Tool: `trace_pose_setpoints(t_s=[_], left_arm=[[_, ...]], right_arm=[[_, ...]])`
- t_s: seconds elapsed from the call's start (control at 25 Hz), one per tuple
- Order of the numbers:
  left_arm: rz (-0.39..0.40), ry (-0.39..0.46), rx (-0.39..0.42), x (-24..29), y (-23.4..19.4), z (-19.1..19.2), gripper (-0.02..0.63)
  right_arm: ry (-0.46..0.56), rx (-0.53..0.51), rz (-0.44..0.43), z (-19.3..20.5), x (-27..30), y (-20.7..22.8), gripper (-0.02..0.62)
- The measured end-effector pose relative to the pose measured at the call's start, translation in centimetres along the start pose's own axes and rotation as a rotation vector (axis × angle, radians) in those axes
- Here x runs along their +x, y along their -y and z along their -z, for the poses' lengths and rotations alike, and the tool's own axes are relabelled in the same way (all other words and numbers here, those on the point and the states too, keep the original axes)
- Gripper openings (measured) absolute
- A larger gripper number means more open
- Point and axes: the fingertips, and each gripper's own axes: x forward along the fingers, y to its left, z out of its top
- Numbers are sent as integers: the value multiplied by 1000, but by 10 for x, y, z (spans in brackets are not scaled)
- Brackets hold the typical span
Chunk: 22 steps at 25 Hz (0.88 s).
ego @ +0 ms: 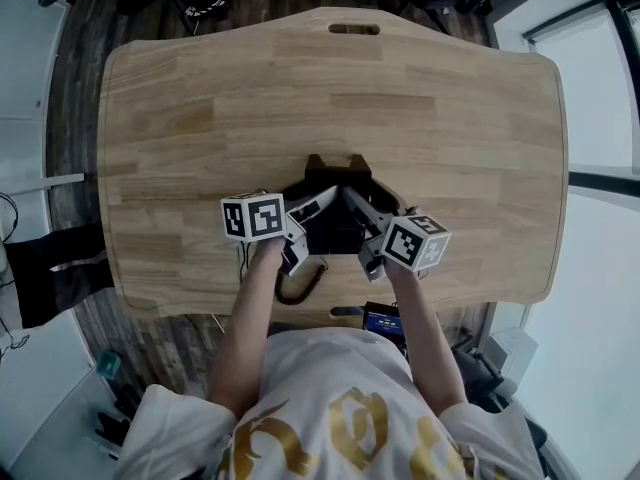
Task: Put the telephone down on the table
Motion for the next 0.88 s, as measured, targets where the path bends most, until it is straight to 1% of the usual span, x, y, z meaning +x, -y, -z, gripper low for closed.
trace_pose_setpoints(t_s=[0.24,0.36,0.48,0.56,0.64,0.72,0.76,0.84,0.88], left_arm=[[-50,-7,32,-4,1,-2,321],[-97,-5,91,-7,3,-5,321],[-116,19,130,-14,6,-9,321],[-125,54,140,-23,6,-13,321],[-141,97,148,-35,7,-19,321],[-159,132,161,-48,8,-24,321],[-163,143,174,-54,10,-26,321],[-158,140,223,-62,18,-25,319],[-158,122,264,-64,22,-21,319]], right_arm=[[4,-10,71,1,-13,8,229],[35,-26,107,-4,-24,12,230],[64,-74,139,-11,-34,10,229],[77,-92,129,-14,-38,3,229],[93,-108,95,-16,-42,-8,223],[102,-145,74,-17,-46,-19,180],[104,-176,77,-18,-48,-24,143],[110,-241,97,-19,-53,-32,85],[118,-263,103,-19,-56,-37,67]])
